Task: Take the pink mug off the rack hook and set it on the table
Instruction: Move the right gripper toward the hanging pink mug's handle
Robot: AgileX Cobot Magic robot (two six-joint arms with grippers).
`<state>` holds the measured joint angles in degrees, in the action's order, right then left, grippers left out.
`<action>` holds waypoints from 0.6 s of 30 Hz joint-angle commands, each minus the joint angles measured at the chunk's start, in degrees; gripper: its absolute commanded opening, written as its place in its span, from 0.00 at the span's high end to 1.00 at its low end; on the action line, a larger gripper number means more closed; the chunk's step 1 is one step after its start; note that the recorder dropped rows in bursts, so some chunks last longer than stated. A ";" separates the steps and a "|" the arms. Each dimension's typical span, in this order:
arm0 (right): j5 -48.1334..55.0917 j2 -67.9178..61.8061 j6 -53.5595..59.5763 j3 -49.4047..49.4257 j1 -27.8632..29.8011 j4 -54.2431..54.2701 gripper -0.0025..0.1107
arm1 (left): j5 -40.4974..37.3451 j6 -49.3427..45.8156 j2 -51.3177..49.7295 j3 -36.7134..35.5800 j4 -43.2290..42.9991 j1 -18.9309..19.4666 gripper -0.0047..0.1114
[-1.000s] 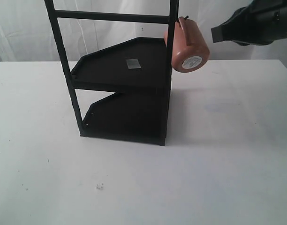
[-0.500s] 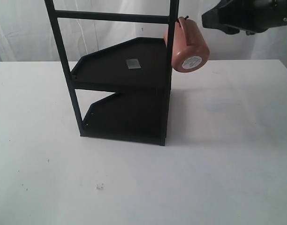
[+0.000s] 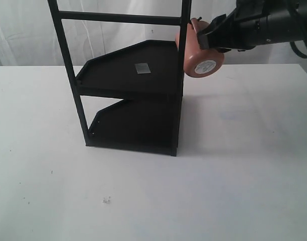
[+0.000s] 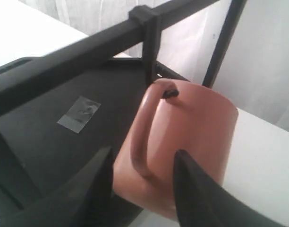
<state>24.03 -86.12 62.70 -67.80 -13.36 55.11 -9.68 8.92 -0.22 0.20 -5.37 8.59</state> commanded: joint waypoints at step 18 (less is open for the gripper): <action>2.39 -4.14 6.66 -2.96 -0.90 9.67 0.63 | 0.21 0.04 0.22 -0.20 0.15 -0.23 0.96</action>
<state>27.74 -89.74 68.55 -70.02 -14.26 64.05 -9.68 8.92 -0.22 0.20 -5.37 8.59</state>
